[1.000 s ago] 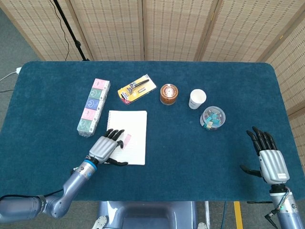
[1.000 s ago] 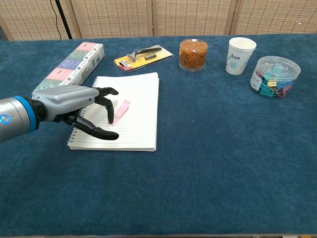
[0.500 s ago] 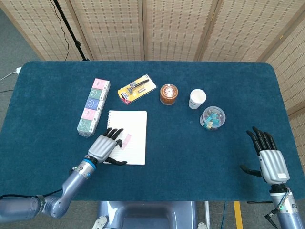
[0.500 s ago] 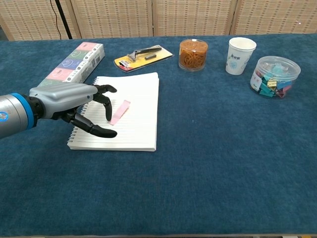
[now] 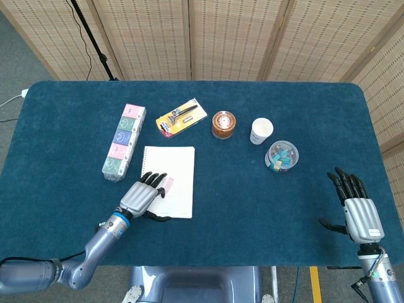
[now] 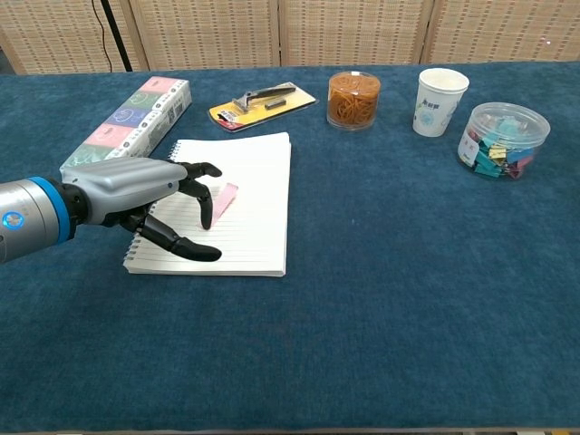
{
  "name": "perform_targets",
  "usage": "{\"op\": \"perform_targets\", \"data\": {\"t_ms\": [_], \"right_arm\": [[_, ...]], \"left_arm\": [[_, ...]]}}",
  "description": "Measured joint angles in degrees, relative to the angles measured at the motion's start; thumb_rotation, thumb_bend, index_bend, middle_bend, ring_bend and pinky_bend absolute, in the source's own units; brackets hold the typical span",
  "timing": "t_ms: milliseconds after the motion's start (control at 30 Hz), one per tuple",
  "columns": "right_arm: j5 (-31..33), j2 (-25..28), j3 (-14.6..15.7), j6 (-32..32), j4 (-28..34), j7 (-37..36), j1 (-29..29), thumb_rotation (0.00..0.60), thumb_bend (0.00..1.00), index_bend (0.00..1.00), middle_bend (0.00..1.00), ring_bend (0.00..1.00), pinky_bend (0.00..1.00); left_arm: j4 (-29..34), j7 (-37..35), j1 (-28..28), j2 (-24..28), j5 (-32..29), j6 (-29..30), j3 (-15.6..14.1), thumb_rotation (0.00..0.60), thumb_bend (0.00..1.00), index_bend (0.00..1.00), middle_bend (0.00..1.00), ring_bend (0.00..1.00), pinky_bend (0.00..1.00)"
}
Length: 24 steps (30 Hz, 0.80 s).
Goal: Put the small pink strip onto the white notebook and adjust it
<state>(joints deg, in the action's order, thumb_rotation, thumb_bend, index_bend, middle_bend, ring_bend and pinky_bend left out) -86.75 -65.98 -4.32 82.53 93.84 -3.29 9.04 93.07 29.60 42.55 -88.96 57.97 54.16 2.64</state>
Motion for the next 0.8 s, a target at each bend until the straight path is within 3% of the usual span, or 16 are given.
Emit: {"op": "perform_targets", "data": {"t_ms": [800], "right_arm": [[-0.1, 0.2, 0.0, -0.2, 0.3, 0.0, -0.1, 0.6, 0.0, 0.0, 0.0, 0.0, 0.0]], "left_arm": [[-0.5, -1.3, 0.2, -0.1, 0.0, -0.7, 0.0, 0.178, 0.0, 0.41, 0.0, 0.0, 0.0]]}}
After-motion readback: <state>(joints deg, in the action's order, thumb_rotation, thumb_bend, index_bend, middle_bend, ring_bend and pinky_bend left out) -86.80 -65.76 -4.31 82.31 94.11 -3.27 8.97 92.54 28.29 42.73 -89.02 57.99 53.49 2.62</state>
